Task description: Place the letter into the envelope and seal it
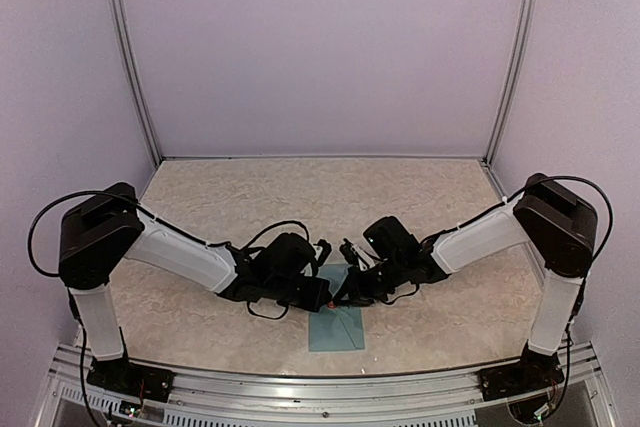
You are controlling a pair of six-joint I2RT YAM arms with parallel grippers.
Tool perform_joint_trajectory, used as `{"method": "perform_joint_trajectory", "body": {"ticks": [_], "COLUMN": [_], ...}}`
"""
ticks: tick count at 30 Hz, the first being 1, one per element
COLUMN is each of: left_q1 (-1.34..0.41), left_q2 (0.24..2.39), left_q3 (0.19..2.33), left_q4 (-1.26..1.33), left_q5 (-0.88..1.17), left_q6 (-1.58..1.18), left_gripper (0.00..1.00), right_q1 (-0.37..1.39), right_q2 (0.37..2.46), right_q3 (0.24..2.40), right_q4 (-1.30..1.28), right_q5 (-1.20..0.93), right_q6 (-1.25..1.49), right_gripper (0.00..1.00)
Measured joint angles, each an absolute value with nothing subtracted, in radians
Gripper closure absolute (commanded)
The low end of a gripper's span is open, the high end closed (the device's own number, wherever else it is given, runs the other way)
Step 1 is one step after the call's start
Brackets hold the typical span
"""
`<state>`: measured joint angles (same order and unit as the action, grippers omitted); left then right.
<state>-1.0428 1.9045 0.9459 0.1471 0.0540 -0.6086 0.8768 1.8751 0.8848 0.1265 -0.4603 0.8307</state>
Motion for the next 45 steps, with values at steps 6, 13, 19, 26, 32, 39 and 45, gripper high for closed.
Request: {"method": "perform_joint_trajectory", "body": {"ticks": [6,13,19,26,32,39,45], "left_q1": [-1.043,-1.042,-1.042,-1.042,-1.033,-0.988,-0.971], "left_q2": [1.885,1.865,1.865,1.865,1.860,1.850,1.853], "left_q3": [0.913,0.884,0.880,0.878,0.868,0.862,0.862], "left_q4": [0.165,0.174,0.181,0.182,0.192,0.192,0.198], "left_q5": [0.040,0.020,0.018,0.014,0.019,0.017,0.019], "left_q6": [-0.622,-0.633,-0.641,-0.646,-0.650,-0.648,-0.631], "left_gripper": [1.00,1.00,1.00,1.00,1.00,1.00,1.00], "right_q1": [0.877,0.877,0.879,0.882,0.882,0.883,0.883], "right_q2": [1.875,1.885,1.914,1.940,1.940,1.939,1.939], "right_q3": [0.886,0.899,0.934,0.976,0.972,0.957,0.957], "right_q4": [0.125,0.123,0.121,0.100,0.108,0.135,0.136], "right_q5": [-0.460,-0.460,-0.468,-0.478,-0.477,-0.477,-0.477], "right_q6": [0.831,0.831,0.828,0.819,0.816,0.813,0.810], "right_gripper": [1.00,1.00,1.00,1.00,1.00,1.00,1.00]}}
